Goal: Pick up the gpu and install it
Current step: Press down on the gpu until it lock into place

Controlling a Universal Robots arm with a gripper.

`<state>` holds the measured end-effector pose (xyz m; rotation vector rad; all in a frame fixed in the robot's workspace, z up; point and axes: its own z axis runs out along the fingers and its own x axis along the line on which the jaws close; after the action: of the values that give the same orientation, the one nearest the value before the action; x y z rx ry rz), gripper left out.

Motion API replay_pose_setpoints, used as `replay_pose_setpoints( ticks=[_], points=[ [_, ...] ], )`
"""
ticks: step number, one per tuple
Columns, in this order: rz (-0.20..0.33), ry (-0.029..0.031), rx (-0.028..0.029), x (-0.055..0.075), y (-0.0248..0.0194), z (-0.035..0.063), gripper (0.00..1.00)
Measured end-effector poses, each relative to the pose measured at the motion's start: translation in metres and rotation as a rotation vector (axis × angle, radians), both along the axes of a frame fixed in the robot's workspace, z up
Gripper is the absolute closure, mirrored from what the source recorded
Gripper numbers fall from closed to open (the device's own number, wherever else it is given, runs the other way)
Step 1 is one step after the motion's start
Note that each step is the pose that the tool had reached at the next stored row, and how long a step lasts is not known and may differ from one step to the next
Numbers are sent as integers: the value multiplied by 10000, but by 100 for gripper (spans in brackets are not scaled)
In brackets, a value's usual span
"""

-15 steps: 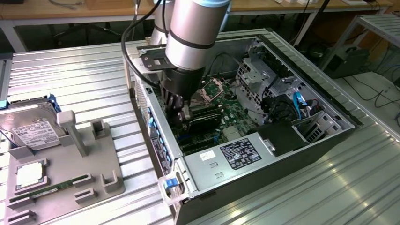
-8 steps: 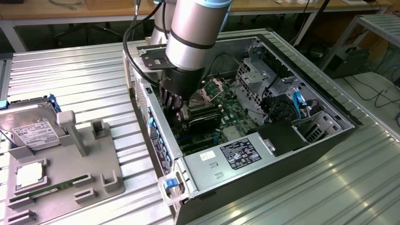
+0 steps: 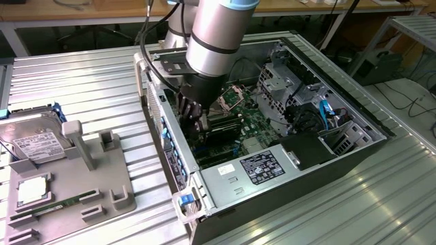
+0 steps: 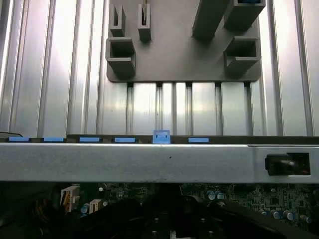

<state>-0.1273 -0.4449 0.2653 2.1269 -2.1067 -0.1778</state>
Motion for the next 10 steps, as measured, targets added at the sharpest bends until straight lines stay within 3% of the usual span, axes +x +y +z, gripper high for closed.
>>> replay_pose_setpoints(
  ticks=[2,5,6,8,10],
  points=[
    [7,-59,45,21,11,39,89],
    [5,-85,20,32,19,141,89],
    [6,-163,3,34,26,172,89],
    [5,-372,-96,31,36,214,89],
    [8,-400,-117,32,38,300,89]
  ],
)
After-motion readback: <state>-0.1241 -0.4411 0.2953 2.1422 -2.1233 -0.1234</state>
